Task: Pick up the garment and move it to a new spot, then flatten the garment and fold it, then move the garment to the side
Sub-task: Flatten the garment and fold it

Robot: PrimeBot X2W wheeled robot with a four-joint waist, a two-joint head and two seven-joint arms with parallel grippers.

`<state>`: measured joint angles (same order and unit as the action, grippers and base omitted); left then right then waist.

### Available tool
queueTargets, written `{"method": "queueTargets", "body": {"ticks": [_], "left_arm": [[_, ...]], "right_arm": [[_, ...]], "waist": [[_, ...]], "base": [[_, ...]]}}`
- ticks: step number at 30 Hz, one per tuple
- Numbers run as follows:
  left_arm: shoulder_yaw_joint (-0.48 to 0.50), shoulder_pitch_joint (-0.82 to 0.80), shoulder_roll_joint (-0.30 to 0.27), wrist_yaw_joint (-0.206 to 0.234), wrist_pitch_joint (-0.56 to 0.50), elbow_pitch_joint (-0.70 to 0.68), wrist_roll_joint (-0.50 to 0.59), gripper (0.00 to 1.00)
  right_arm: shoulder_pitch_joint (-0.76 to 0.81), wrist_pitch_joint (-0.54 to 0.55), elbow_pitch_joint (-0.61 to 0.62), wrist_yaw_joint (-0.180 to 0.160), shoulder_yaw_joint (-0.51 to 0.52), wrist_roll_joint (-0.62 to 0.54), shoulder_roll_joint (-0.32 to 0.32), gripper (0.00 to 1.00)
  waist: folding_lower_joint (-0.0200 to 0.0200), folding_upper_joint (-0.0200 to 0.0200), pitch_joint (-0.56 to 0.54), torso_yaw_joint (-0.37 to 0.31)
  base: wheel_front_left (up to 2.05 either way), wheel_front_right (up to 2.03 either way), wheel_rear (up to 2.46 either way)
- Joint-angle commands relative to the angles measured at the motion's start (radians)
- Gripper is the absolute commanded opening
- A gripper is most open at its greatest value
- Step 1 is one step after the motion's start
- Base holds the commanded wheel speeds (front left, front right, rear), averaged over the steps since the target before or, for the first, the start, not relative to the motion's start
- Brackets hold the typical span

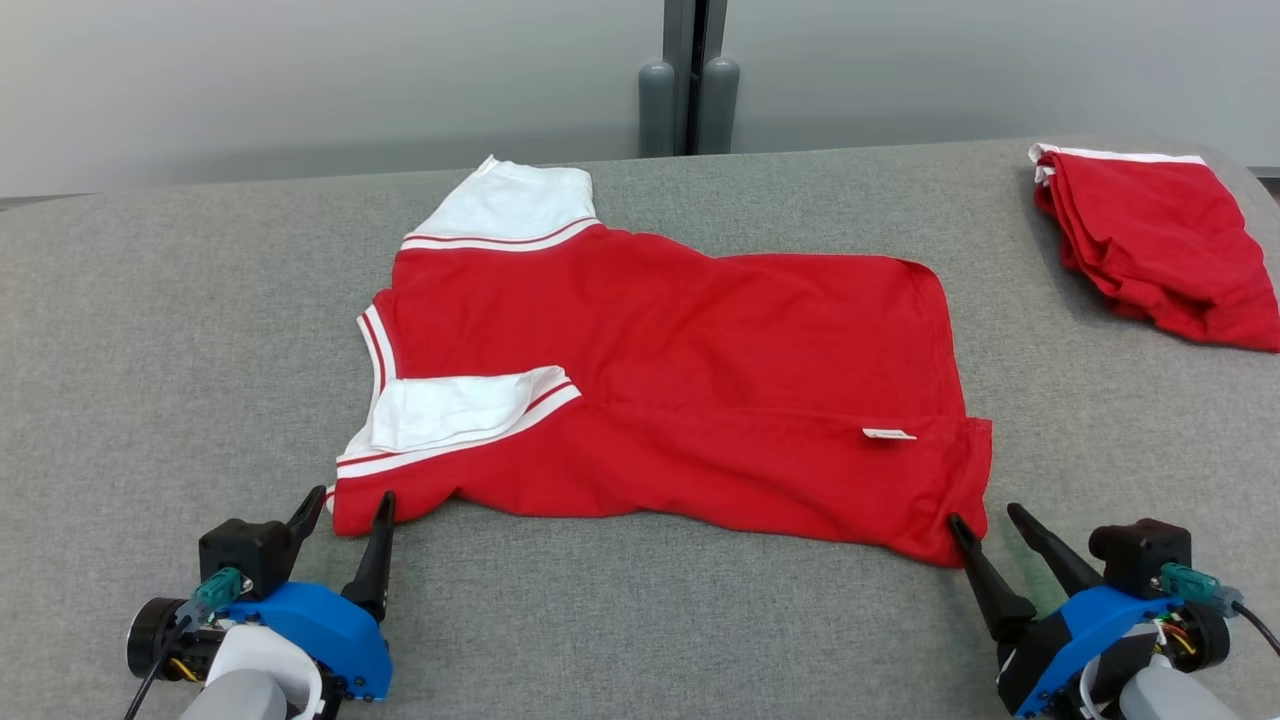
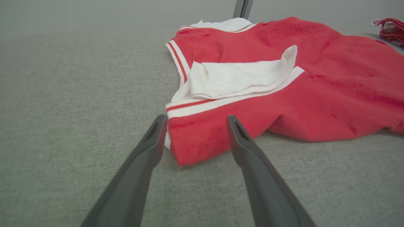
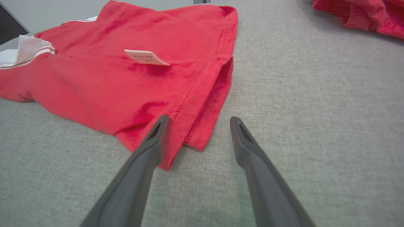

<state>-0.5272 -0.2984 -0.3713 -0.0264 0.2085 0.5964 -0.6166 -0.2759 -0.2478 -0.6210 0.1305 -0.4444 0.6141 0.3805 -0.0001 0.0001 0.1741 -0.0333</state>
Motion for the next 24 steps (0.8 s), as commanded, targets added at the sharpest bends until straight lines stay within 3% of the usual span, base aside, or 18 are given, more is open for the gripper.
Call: {"method": "queueTargets", "body": {"ticks": [1,13,14,15,16,17,18,24], "left_arm": [[0.001,-0.008,-0.006,0.008,0.003,0.013,0.002,1.0],[-0.006,-0.078,0.03,-0.034,0.007,0.156,-0.018,1.0],[-0.007,-0.082,0.036,-0.037,0.005,0.168,-0.025,1.0],[-0.005,-0.085,0.043,-0.041,0.006,0.18,-0.029,0.75],[-0.003,-0.09,0.047,-0.043,0.009,0.192,-0.032,0.75],[-0.002,-0.094,0.049,-0.045,0.011,0.202,-0.034,0.23],[0.0,-0.096,0.053,-0.048,0.014,0.212,-0.039,0.0],[0.015,-0.089,0.06,-0.066,0.04,0.236,-0.057,0.0]], "right_arm": [[-0.01,0.007,-0.015,0.001,0.007,0.0,-0.017,1.0],[-0.061,0.03,-0.106,0.001,0.002,-0.004,-0.089,1.0],[-0.064,0.029,-0.109,0.001,-0.001,-0.001,-0.094,0.81],[-0.066,0.027,-0.111,0.001,-0.003,0.002,-0.098,0.35],[-0.069,0.024,-0.113,0.001,-0.006,0.007,-0.103,0.02],[-0.073,0.022,-0.115,0.001,-0.007,0.01,-0.106,0.0],[-0.076,0.017,-0.115,0.001,-0.006,0.015,-0.108,0.0],[-0.064,-0.008,-0.104,0.0,0.017,0.033,-0.087,0.0]], "waist": [[0.0001,-0.0001,0.003,-0.002],[0.0001,-0.0001,0.028,-0.011],[0.0001,-0.0001,0.029,-0.01],[0.0001,-0.0001,0.03,-0.01],[0.0001,-0.0001,0.029,-0.01],[0.0001,-0.0001,0.029,-0.009],[0.0001,-0.0001,0.027,-0.008],[0.0001,-0.0001,-0.012,0.001]], "base": [[0.0,0.0,0.0],[0.0,0.0,0.0],[0.0,0.0,0.0],[0.0,0.0,0.0],[0.0,0.0,0.0],[0.0,0.0,0.0],[0.0,0.0,0.0],[0.0,0.0,0.0]]}}
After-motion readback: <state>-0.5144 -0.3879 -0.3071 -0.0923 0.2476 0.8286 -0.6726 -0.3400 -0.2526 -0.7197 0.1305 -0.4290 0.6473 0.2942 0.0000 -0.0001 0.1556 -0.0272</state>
